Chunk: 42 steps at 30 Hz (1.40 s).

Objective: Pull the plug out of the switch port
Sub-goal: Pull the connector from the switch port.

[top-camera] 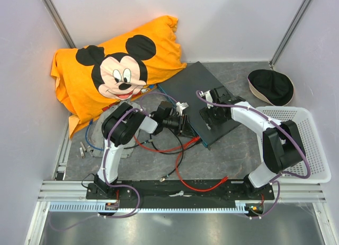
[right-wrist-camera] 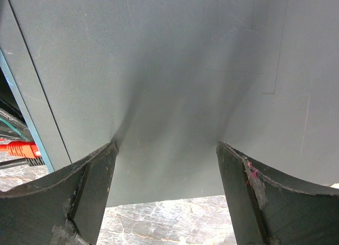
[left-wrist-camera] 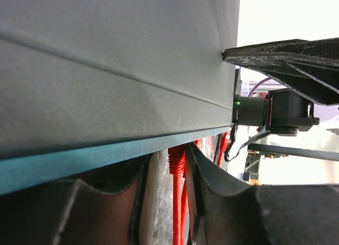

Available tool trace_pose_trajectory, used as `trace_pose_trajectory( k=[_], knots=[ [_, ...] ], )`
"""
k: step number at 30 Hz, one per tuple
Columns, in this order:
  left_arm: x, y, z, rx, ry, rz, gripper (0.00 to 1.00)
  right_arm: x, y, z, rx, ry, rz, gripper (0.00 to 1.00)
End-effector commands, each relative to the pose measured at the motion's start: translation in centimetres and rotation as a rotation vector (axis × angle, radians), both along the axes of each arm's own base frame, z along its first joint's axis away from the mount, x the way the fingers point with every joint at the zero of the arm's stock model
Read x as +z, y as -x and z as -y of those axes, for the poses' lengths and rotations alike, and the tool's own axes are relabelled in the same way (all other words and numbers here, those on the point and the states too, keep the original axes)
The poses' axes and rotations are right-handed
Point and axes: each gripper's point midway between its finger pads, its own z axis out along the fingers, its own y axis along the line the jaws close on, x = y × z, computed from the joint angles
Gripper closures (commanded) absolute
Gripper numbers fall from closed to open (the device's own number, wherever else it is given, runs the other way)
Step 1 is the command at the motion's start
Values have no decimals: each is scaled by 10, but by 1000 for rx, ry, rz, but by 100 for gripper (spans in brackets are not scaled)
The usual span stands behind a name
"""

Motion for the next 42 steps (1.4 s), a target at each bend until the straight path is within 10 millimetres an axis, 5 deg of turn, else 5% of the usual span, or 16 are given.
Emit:
trace_pose_trajectory(
  k=[1, 6, 13, 28, 40, 42],
  knots=[
    [-33, 22, 10, -55, -83, -38, 64, -24, 8, 6, -8, 43, -65, 14],
    [-35, 21, 14, -58, -101, -60, 67, -25, 8, 6, -10, 44, -66, 14],
    [-32, 24, 18, -78, -91, -67, 98, -27, 8, 5, -7, 46, -72, 14],
    [-10, 32, 9, -161, -33, -73, 98, -20, 5, 10, -1, 68, -46, 14],
    [5, 38, -29, -210, 40, -198, 99, -27, 9, 11, 6, 77, -66, 14],
    [14, 26, -37, -203, 69, -182, 99, -28, 8, 12, 7, 80, -67, 14]
  ],
)
